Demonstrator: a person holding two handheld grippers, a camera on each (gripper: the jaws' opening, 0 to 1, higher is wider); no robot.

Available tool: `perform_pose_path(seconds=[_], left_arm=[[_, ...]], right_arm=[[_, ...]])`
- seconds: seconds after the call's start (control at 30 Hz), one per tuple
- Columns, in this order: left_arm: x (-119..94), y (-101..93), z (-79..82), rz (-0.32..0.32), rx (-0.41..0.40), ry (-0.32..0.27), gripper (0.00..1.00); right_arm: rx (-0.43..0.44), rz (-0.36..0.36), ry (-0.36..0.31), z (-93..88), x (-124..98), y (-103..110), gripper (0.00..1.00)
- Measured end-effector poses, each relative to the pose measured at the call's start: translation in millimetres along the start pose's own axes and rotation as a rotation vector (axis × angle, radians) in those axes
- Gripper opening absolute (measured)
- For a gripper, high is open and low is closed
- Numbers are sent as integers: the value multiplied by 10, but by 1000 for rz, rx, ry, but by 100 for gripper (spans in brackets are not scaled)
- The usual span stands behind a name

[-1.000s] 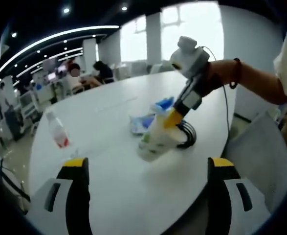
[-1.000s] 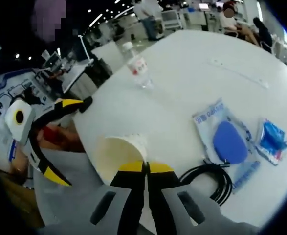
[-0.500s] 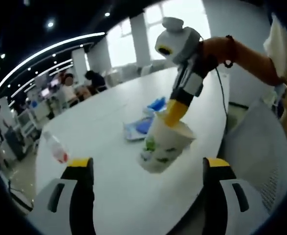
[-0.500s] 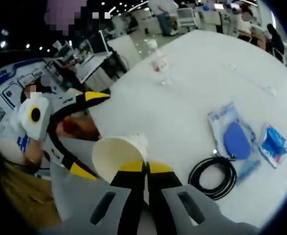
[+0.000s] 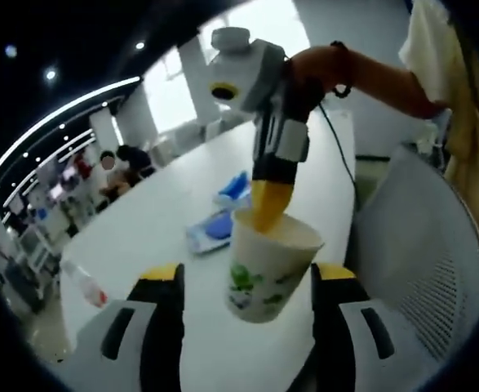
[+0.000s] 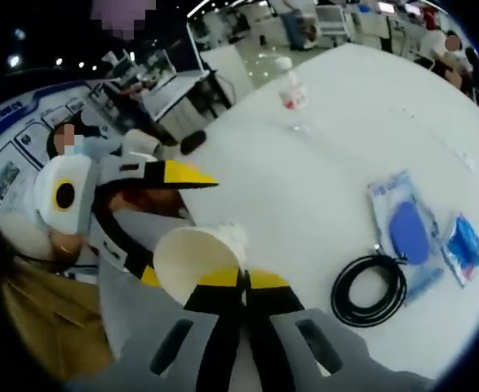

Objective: Arrange the tabletop items into an orderly group along one side of the table until the central work area is clear of visible clutter.

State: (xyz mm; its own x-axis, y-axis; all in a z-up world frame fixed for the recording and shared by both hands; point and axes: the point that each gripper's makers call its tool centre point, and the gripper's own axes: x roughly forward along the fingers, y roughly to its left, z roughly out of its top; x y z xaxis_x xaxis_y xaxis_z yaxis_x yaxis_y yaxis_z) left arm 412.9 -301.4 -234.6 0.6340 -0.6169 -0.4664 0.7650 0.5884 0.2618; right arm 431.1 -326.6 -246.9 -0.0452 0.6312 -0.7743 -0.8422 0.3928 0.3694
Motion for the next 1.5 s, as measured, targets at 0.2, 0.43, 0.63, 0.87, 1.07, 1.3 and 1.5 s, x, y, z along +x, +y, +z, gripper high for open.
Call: perform_pose_path(seconds=[0.2, 0.43, 0.63, 0.87, 1.07, 1.3, 1.5], left_arm=[[44, -137, -15, -41, 73, 30, 40], [63, -113, -39, -35, 93, 36, 39], [91, -92, -50, -24, 166, 61, 41], [102, -55, -22, -32, 119, 32, 39], [98, -22, 140, -31, 5, -73, 39], [68, 86, 146, -4, -87, -99, 38], [61, 147, 120, 30, -161, -107, 38]], right_arm=[[-2, -21, 11, -33, -4, -23, 1], [22, -9, -1, -11, -15, 19, 1], [44, 2, -11, 26, 4, 25, 1], [-15, -8, -29, 60, -11, -3, 2], [-48, -1, -77, 151, -36, 19, 6], [-34, -72, -249, 428, -181, -102, 34], [-14, -96, -384, 589, -345, -189, 55]])
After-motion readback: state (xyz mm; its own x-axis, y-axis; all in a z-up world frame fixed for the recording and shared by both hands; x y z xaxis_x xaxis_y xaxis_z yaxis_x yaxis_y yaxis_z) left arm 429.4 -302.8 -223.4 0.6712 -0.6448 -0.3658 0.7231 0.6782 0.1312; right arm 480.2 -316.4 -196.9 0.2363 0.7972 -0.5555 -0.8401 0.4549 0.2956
